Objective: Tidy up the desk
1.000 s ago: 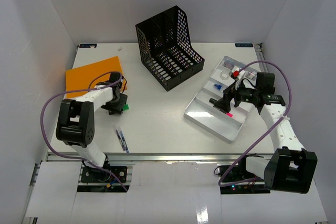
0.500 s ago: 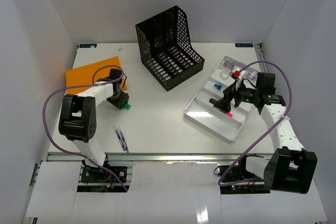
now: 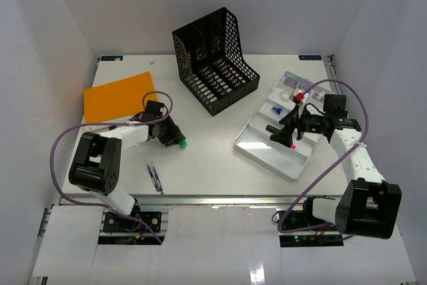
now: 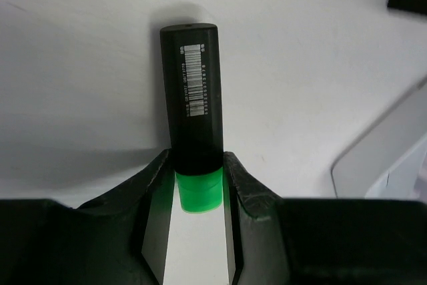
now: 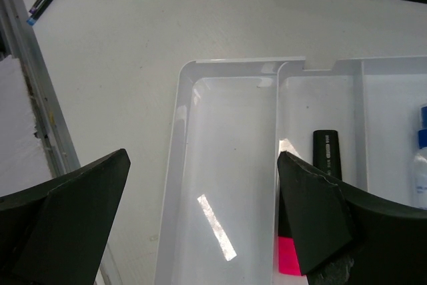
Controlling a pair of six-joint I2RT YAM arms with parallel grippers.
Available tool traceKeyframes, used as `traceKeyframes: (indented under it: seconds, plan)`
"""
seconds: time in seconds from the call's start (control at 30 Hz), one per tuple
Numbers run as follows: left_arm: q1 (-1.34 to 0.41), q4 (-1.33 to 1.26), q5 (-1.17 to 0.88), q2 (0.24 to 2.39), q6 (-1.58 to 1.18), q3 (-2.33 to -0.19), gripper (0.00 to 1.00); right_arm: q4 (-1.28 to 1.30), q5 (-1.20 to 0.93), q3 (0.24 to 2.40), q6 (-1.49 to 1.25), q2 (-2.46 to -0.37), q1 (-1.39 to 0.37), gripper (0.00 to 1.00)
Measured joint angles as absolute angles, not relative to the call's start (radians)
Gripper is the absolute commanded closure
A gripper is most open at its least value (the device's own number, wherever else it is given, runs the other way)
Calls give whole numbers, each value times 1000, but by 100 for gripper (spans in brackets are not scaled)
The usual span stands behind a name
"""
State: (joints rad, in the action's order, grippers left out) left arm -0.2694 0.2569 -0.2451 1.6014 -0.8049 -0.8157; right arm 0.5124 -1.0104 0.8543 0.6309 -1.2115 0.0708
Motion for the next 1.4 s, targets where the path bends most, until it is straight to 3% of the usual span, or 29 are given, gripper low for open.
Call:
traceKeyframes:
  seconds: [0.27,0.5,0.63,0.77,0.87,0.93,1.03,1.07,1.13,1.2,1.3,1.4]
  plan:
    - [-457,-69,-597,1569,-741,-758,100,449,-1051,854,411,-1306,23,4]
    - [-620,-294,-665,1602,-750,-818,100,238,-880,856,35,-1333,-144,6]
    - [-673,-376,-654,1656,-766,-872,100,183,-776,879,-140,-1370,-217,12]
    - [-706,-421,-641,1719,-780,-926,100,155,-712,917,-244,-1421,-246,30]
    - [-721,-433,-635,1754,-787,-957,100,148,-699,929,-282,-1438,-250,51]
    - [-729,-437,-634,1765,-789,-968,100,145,-695,932,-304,-1444,-252,73]
    - [-737,-445,-623,1781,-794,-983,100,137,-703,941,-334,-1450,-256,87]
    - [-738,-447,-610,1788,-791,-985,95,135,-711,947,-351,-1453,-259,92]
    - [-741,-448,-609,1792,-797,-986,77,131,-711,950,-342,-1460,-267,92]
    - [-740,-437,-602,1792,-798,-992,52,121,-721,951,-345,-1466,-266,92]
    - [-742,-408,-595,1792,-794,-1010,26,120,-723,955,-333,-1467,-265,92]
    - [-742,-391,-586,1786,-792,-1028,10,136,-706,969,-299,-1466,-262,92]
